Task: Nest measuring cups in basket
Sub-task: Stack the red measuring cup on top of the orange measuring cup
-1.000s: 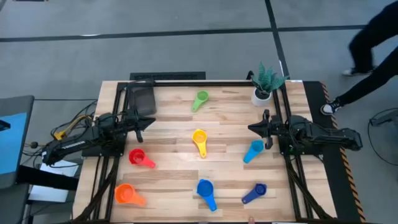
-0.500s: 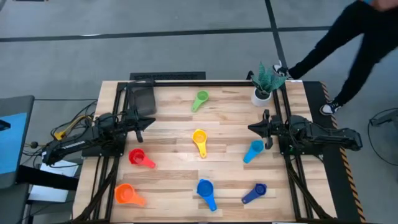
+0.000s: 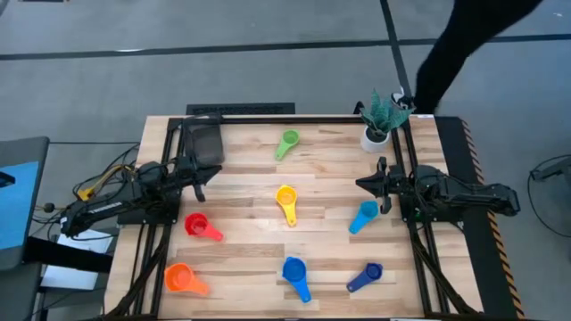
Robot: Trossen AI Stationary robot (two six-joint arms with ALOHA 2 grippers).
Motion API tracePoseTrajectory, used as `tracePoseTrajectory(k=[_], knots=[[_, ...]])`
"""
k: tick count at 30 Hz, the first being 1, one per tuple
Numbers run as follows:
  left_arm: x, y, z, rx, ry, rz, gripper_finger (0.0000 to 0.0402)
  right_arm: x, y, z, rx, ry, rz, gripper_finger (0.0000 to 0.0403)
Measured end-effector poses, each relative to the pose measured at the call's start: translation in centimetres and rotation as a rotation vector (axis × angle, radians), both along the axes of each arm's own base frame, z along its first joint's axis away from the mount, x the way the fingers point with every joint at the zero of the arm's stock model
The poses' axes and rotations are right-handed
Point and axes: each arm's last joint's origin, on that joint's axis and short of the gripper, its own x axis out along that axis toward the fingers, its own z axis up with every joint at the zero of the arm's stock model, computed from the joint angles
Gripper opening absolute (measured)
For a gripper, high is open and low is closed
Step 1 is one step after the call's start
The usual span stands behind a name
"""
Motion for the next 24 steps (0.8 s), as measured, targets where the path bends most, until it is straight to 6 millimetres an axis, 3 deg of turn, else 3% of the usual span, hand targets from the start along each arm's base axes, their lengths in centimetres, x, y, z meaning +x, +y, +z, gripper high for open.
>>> tracePoseTrajectory(k=[15,24], knots=[[0.0,0.02,-0.59,-0.042,0.085,0.007,0.0,-0.01,-0.05,0.16,-0.002,-0.016,-0.009,0.0055],[-0.24,0.45,-0.09,-0.036,0.031,0.174,0.0,-0.01,-0.04,0.17,0.065,-0.024,-0.008,0.0055]])
